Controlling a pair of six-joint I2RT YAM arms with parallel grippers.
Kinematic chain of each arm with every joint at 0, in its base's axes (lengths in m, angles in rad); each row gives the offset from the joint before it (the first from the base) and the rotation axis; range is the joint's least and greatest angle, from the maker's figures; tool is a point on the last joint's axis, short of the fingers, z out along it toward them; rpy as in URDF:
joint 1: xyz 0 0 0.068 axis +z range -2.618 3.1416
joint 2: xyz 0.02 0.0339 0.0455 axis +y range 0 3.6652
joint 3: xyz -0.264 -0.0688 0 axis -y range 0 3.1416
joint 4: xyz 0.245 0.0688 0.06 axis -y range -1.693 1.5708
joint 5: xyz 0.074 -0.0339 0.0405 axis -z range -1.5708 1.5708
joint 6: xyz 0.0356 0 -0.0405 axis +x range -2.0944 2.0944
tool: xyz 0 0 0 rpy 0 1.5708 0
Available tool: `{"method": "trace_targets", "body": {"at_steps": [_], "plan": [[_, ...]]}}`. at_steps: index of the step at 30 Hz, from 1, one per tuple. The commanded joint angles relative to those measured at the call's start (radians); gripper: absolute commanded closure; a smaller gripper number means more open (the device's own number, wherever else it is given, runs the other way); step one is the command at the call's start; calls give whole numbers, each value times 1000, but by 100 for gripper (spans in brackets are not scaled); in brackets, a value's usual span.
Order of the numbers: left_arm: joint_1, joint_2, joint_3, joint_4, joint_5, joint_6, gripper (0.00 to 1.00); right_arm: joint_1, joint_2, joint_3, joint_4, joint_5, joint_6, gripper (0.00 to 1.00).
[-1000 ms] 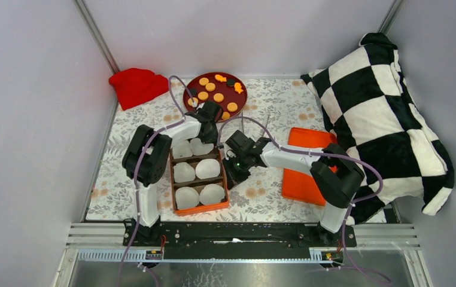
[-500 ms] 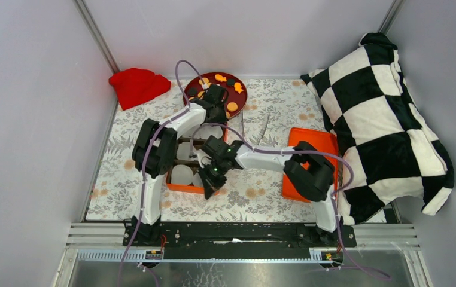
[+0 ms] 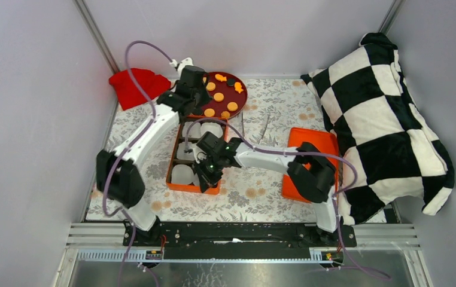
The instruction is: Pack the cookies
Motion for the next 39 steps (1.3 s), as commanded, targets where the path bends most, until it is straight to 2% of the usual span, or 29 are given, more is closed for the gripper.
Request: {"method": "trace_targets", "body": {"at_steps": [1, 6, 8, 12, 19, 24, 29, 34, 39], "plan": [[-39, -85, -4, -217, -249, -130, 100, -4, -253, -70, -57, 252, -6, 100], [-61, -164, -187, -411, -311, -289, 100, -19, -485, -175, -108, 560, 45, 100], [-65, -181, -288, -447, -303, -344, 100, -47, -558, -204, -116, 608, 47, 100], [-68, -183, -413, -526, -320, -472, 100, -140, -625, -230, -140, 604, 22, 100], [-67, -132, -399, -757, -354, -677, 100, -203, -641, -296, -96, 545, 2, 100], [-65, -93, -480, -710, -284, -681, 100, -215, -654, -348, -64, 519, -4, 100], [-34, -48, -486, -680, -292, -679, 100, -228, -674, -396, -47, 491, -11, 100], [78, -57, -522, -657, -322, -682, 100, -247, -709, -441, -30, 493, -10, 100], [210, -79, -491, -664, -381, -672, 100, -255, -705, -463, -23, 479, -5, 100]]}}
